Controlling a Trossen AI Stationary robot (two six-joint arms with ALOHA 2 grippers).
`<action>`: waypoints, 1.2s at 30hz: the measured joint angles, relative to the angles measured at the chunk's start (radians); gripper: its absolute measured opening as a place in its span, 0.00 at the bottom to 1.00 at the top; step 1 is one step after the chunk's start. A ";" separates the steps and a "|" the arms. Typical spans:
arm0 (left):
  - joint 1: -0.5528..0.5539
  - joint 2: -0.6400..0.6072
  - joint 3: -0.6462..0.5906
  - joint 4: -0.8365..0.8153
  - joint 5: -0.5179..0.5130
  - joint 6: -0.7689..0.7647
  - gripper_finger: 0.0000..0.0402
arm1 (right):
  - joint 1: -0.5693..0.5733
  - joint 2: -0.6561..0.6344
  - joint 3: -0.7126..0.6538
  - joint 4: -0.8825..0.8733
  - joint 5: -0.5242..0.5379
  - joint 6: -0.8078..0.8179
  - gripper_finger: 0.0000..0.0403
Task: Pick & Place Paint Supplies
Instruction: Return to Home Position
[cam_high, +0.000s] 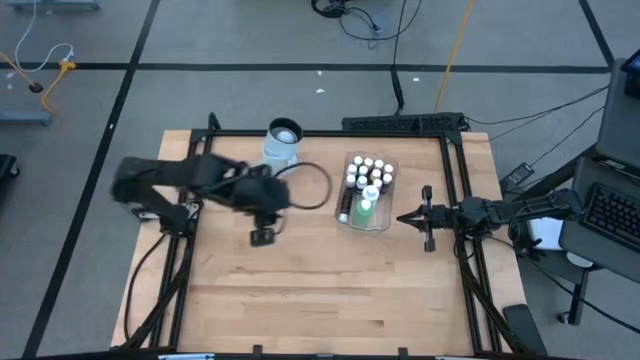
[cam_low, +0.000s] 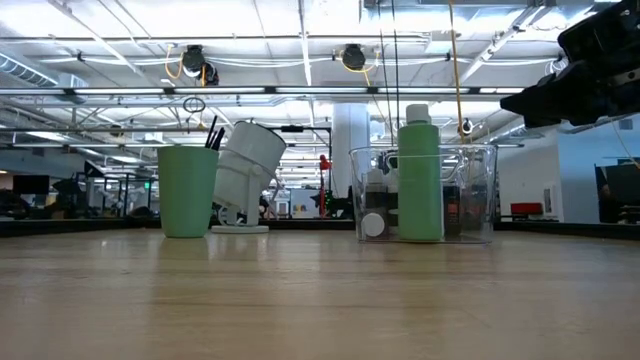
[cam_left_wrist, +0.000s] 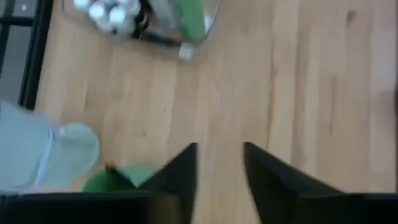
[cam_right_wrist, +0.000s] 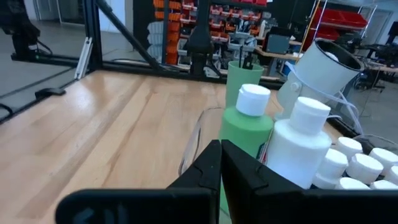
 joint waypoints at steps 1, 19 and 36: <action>-0.016 -0.054 -0.082 0.028 -0.008 -0.014 0.27 | 0.000 0.006 0.000 0.006 0.000 0.006 0.01; 0.063 -0.949 -1.470 1.386 0.148 0.322 0.01 | -0.021 0.024 0.000 0.166 -0.104 -0.071 0.01; 0.236 -1.302 -1.758 1.577 0.157 0.317 0.00 | -0.179 -0.030 0.000 0.115 -0.182 0.010 0.00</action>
